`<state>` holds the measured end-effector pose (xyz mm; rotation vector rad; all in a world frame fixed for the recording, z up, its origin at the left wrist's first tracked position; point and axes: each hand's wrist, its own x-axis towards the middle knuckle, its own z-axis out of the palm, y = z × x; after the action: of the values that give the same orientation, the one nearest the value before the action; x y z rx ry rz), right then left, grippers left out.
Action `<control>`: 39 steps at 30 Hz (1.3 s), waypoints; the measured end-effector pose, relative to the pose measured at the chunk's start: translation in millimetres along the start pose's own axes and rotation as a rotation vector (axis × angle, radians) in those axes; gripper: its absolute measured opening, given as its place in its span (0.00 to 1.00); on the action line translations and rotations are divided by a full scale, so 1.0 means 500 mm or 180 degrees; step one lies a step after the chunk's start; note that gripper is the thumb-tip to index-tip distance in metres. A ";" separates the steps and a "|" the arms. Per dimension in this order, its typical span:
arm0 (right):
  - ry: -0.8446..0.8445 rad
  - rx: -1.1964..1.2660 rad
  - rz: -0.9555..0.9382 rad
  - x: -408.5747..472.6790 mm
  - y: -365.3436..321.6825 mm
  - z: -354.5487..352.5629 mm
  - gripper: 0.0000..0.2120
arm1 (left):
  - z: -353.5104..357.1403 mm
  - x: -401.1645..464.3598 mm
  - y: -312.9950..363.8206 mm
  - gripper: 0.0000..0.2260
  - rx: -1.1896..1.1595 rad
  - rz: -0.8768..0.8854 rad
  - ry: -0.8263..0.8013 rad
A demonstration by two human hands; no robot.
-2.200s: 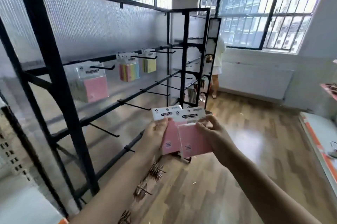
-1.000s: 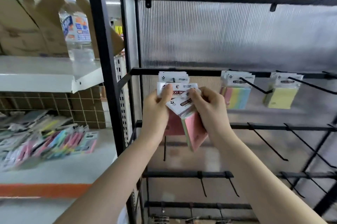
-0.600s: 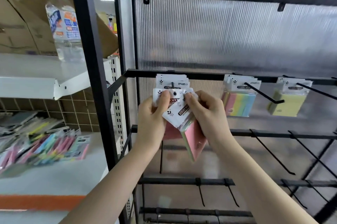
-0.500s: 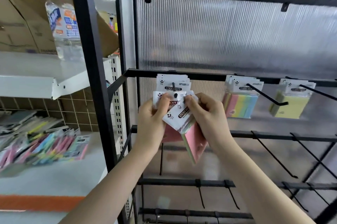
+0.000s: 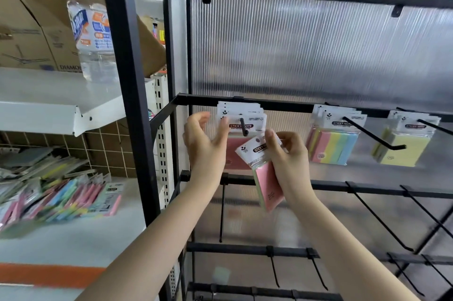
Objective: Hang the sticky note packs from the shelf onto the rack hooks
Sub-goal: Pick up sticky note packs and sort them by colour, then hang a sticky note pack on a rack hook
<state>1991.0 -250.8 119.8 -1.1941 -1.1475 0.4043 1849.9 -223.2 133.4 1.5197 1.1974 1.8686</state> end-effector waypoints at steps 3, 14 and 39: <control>0.0136 0.0005 -0.0091 -0.010 0.003 -0.012 0.12 | -0.010 -0.013 -0.003 0.12 0.0001 0.0182 0.0167; 0.0460 0.0421 -0.0957 -0.087 -0.091 0.012 0.12 | -0.064 -0.119 0.083 0.18 -0.0921 0.0429 -0.0824; 0.0002 -0.0193 0.0177 -0.011 0.018 0.045 0.21 | -0.004 -0.016 -0.040 0.18 -0.0128 -0.0470 -0.0225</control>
<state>1971.9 -240.0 107.7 -1.2811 -1.1349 0.4136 1846.9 -219.4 112.2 1.4235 1.1985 1.7189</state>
